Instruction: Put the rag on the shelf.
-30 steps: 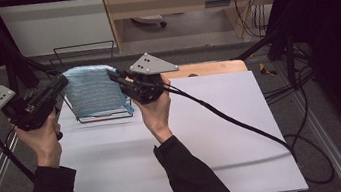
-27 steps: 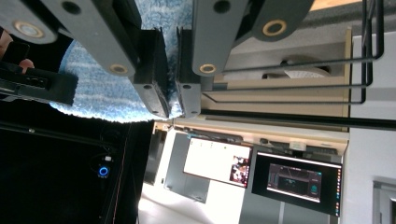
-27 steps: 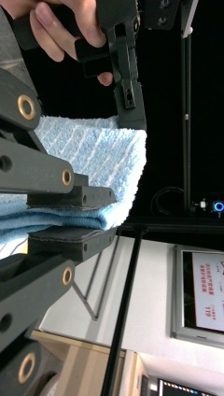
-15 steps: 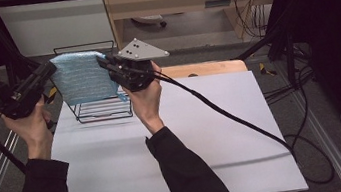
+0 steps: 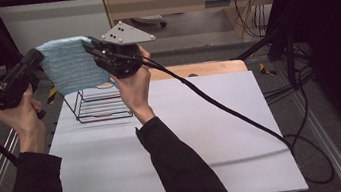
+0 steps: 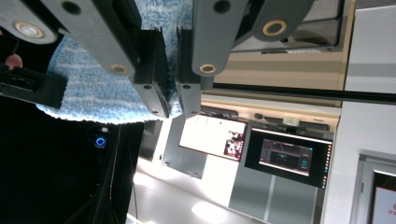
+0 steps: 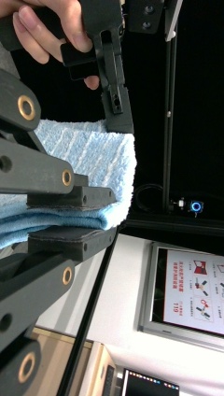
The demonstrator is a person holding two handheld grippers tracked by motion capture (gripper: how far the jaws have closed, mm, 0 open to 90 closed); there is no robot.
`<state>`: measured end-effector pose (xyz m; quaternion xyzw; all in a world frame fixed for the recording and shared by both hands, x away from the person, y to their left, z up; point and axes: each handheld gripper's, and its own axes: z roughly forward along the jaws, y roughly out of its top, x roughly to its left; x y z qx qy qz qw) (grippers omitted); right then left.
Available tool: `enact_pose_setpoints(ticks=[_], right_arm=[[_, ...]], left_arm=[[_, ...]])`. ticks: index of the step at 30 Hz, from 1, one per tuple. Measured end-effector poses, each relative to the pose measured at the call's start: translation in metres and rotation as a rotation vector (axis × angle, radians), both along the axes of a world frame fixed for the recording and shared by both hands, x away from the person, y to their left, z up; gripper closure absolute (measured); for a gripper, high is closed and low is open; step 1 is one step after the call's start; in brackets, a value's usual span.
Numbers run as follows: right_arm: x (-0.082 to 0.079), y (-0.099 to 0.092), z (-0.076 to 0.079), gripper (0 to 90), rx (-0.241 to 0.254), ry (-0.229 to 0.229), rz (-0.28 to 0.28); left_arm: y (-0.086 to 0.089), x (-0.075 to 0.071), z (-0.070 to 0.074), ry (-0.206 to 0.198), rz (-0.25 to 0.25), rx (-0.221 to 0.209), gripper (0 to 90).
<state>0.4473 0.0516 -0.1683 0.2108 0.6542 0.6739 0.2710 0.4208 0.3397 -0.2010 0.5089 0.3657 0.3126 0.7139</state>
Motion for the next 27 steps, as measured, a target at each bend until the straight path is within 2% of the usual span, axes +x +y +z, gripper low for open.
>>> enact_pose_setpoints(ticks=[13,21,27], right_arm=[[0.012,0.009,0.018,81.3,0.015,-0.021,-0.007],[0.022,0.013,0.034,81.2,0.028,-0.025,-0.01],[0.03,0.018,0.045,81.2,0.029,-0.04,-0.013]], left_arm=[[0.006,0.012,0.019,-0.027,0.011,-0.012,83.2],[0.008,0.018,0.037,-0.039,0.037,0.006,83.2],[0.012,0.024,0.048,-0.039,0.042,-0.002,83.2]])
